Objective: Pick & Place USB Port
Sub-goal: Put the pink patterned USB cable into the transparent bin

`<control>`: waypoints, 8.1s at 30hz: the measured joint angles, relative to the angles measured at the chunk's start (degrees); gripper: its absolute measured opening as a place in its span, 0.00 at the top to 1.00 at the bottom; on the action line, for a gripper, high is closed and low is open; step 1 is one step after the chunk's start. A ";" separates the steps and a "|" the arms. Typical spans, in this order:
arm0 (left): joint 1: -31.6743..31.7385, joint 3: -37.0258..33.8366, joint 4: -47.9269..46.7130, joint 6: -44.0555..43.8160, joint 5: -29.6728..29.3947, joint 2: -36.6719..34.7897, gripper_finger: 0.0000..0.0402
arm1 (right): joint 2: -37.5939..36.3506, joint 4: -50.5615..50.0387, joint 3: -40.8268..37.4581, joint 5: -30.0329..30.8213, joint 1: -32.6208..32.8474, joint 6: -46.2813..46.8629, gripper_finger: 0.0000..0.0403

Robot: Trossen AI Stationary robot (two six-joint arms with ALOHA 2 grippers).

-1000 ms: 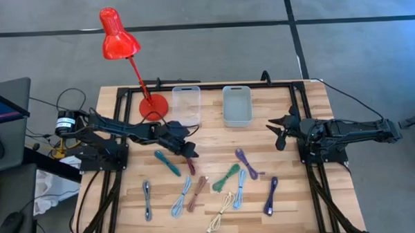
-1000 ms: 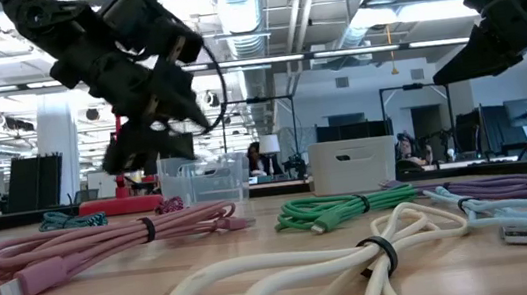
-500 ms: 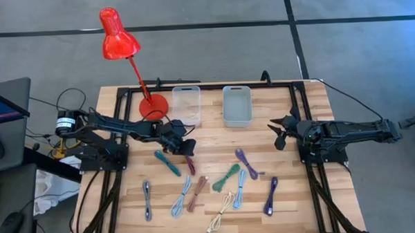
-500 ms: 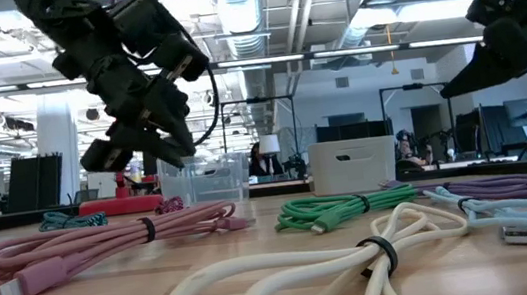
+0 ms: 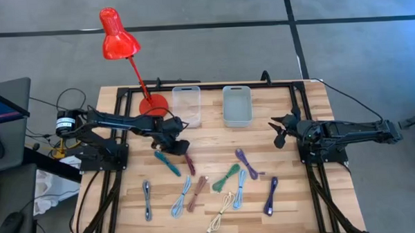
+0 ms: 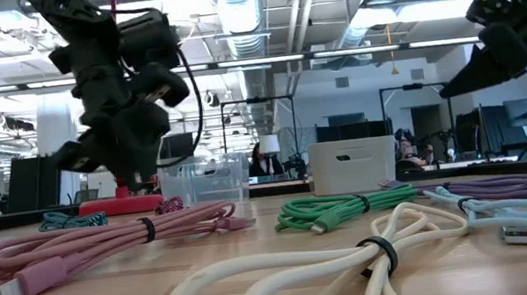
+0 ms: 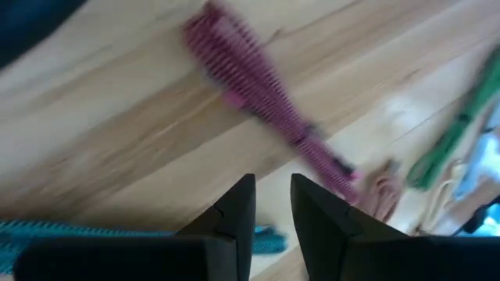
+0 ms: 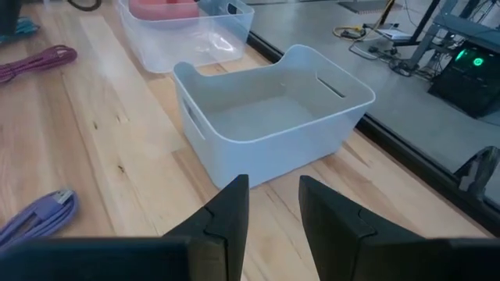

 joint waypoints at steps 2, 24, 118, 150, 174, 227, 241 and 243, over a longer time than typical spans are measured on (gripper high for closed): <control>-0.10 0.00 3.14 -0.07 -1.12 0.00 0.79 | 0.00 0.19 0.00 0.15 0.00 0.00 0.73; 0.42 0.00 22.00 6.42 -2.28 0.90 0.76 | 0.00 0.21 0.00 1.51 -0.02 -0.02 0.66; -6.66 -11.53 26.07 43.17 -21.15 0.68 0.42 | -0.02 6.49 0.02 3.01 -1.75 -2.58 0.67; -6.68 -11.61 26.49 25.39 -24.62 0.72 0.36 | 0.00 6.42 0.04 3.01 -1.75 -2.58 0.67; -4.32 -11.53 39.67 27.95 -23.99 8.83 0.43 | 0.00 5.98 0.04 3.01 -1.73 -2.58 0.67; 14.10 1.99 29.71 53.98 -33.37 -9.13 0.95 | -0.02 5.64 0.04 3.01 -1.75 -2.60 0.67; 23.64 2.01 39.98 53.74 -26.85 3.08 0.95 | 0.00 5.66 0.04 3.01 -1.76 -2.60 0.67; 24.25 2.00 40.02 53.27 -25.90 4.33 0.95 | 0.00 5.66 0.04 3.00 -1.75 -2.60 0.67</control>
